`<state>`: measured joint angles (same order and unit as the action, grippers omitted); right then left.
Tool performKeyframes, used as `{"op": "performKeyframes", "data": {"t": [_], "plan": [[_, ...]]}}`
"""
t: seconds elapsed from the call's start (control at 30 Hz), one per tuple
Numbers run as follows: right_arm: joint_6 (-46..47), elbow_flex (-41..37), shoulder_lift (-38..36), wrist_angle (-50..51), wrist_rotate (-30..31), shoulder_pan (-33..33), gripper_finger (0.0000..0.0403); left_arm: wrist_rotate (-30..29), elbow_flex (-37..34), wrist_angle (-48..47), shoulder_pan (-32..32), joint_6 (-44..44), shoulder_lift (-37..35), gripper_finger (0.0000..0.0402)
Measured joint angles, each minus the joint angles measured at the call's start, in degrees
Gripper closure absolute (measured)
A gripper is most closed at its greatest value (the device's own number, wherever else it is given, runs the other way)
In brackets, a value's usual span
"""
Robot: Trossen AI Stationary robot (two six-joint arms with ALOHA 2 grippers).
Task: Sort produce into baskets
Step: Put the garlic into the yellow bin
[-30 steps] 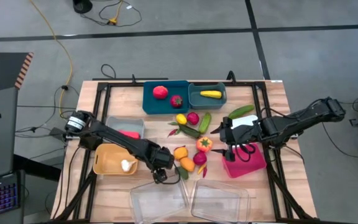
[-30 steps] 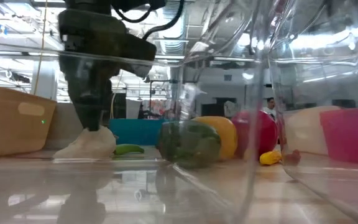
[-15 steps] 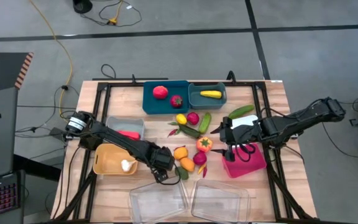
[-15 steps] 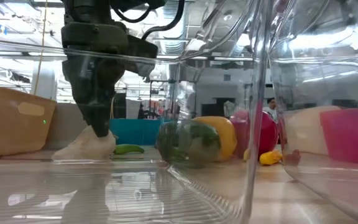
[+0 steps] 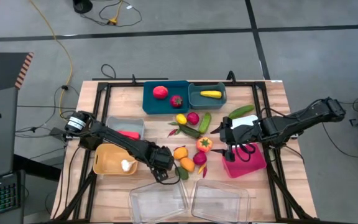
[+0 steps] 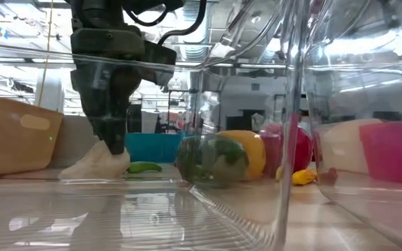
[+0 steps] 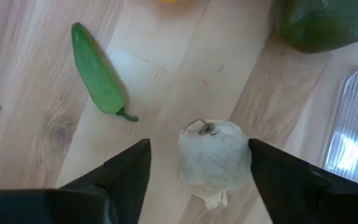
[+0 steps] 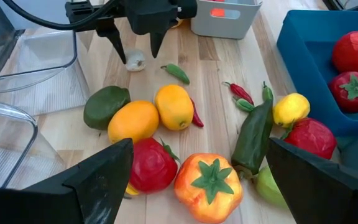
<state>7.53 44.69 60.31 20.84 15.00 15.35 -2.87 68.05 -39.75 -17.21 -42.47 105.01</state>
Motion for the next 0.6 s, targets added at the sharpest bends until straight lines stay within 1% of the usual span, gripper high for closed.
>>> {"op": "performKeyframes", "data": {"t": [0.2, 0.37, 0.47, 0.6], "plan": [[0.0, 0.0, 0.0, 0.0, 0.0, 0.0, 0.001, 0.2, -0.02, -0.07, 0.0, -0.09, 0.0, 0.0222], [-0.02, 0.0, 0.0, 0.0, 0.0, 0.0, 0.001, 0.68, -0.04, -0.11, 0.0, -0.08, 0.0, 0.0268], [0.0, 0.0, 0.0, 0.02, 0.0, 0.0, 0.001, 0.86, -0.05, -0.11, 0.0, -0.09, 0.0, 0.0287], [-0.02, 0.0, 0.0, 0.02, 0.0, 0.0, 0.001, 0.93, -0.07, -0.11, 0.0, -0.09, 0.01, 0.0297]]}}
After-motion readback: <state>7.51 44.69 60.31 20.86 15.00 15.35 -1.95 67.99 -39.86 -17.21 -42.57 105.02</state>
